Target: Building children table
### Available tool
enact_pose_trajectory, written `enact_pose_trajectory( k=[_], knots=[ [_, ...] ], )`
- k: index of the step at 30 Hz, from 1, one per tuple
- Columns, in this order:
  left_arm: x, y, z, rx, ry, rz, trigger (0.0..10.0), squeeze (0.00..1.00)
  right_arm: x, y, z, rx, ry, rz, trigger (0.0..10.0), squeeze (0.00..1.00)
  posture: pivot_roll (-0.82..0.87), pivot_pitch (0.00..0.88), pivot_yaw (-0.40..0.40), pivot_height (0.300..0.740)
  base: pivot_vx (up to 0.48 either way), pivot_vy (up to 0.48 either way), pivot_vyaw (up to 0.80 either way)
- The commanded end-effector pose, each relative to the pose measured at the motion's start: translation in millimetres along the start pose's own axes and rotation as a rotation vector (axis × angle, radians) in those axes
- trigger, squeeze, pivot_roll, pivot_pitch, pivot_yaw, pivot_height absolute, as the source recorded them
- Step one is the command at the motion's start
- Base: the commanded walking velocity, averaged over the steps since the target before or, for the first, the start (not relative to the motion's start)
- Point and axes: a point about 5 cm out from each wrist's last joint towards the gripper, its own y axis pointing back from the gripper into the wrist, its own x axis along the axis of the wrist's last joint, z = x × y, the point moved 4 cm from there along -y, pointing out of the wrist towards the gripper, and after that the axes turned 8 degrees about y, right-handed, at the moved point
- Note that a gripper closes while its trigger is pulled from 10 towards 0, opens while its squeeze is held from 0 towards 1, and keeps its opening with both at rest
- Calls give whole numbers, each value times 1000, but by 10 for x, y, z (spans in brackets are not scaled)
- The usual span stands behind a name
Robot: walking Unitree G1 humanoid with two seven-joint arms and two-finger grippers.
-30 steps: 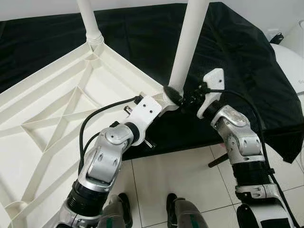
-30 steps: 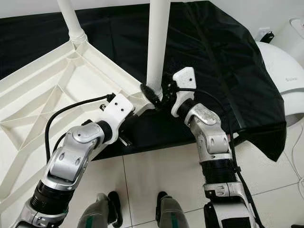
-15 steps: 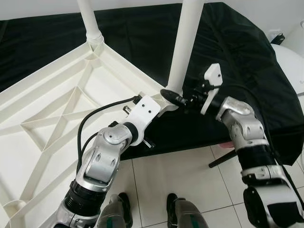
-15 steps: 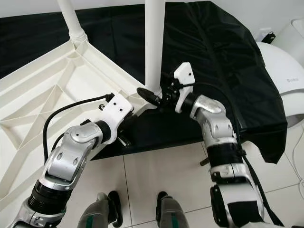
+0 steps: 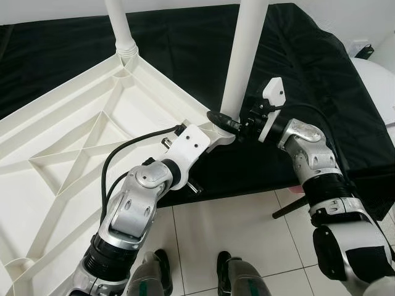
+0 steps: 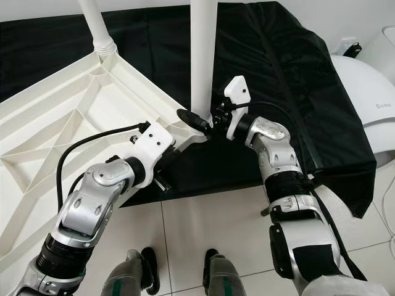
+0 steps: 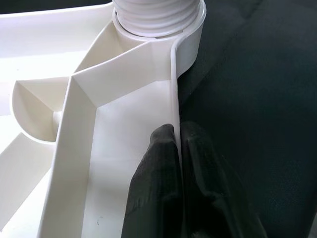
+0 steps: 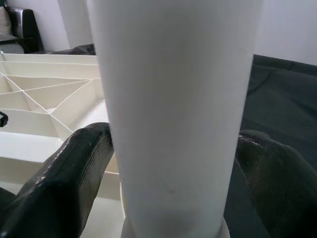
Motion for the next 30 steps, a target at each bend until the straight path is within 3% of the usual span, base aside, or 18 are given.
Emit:
enact_pose_trajectory(
  k=[1,2,3,4,5,7,8,12,13,14,15,16,17,23,30],
  knots=[
    [231,64,-3,26,-40,101,10000,0,-20,-15,-8,7,13,-6,9137,0,-95,231,8,740,0,0,0],
    [236,64,-1,25,-39,103,10000,0,-22,-18,14,-1,14,-6,4706,0,-95,231,8,740,0,0,0],
    [236,64,-1,25,-39,103,10000,0,-22,-18,14,-1,14,-6,4706,0,-95,231,8,740,0,0,0],
    [239,64,-1,25,-39,103,10000,0,-25,-20,32,-6,14,-5,3529,0,-95,231,8,740,0,0,0],
    [240,64,1,23,-39,104,10000,0,-30,-20,46,-11,17,-7,941,0,-95,231,8,740,0,0,0],
    [240,64,1,23,-39,104,10000,0,-30,-20,46,-11,17,-7,941,0,-95,231,8,740,0,0,0],
    [238,65,4,22,-38,104,10000,0,-36,-21,64,-15,20,-7,0,0,-96,227,8,740,0,0,0],
    [236,65,6,21,-38,104,10000,0,-32,-23,74,-19,22,-1,0,0,-96,227,8,740,0,0,0],
    [233,66,5,23,-34,104,10000,0,-25,-23,76,-22,19,6,1608,0,-95,224,5,740,0,0,0],
    [233,66,5,23,-34,104,10000,0,-25,-23,76,-22,19,6,1608,0,-95,224,5,740,0,0,0],
    [230,68,2,26,-32,104,10000,0,-20,-20,71,-26,13,13,4314,0,-95,224,4,740,0,0,0],
    [230,68,2,26,-32,104,10000,0,-20,-20,71,-26,13,13,4314,0,-95,224,4,740,0,0,0],
    [224,69,-3,31,-30,103,10000,0,-24,-15,62,-30,4,18,10000,0,-96,223,1,740,0,0,0],
    [213,68,-6,44,-18,104,10000,0,-24,9,-29,-67,-70,68,10000,0,-95,218,-5,740,0,0,0],
    [216,65,2,46,-15,107,10000,0,7,38,-77,-139,-87,102,10000,0,-95,214,-10,740,0,0,0]
  ],
)
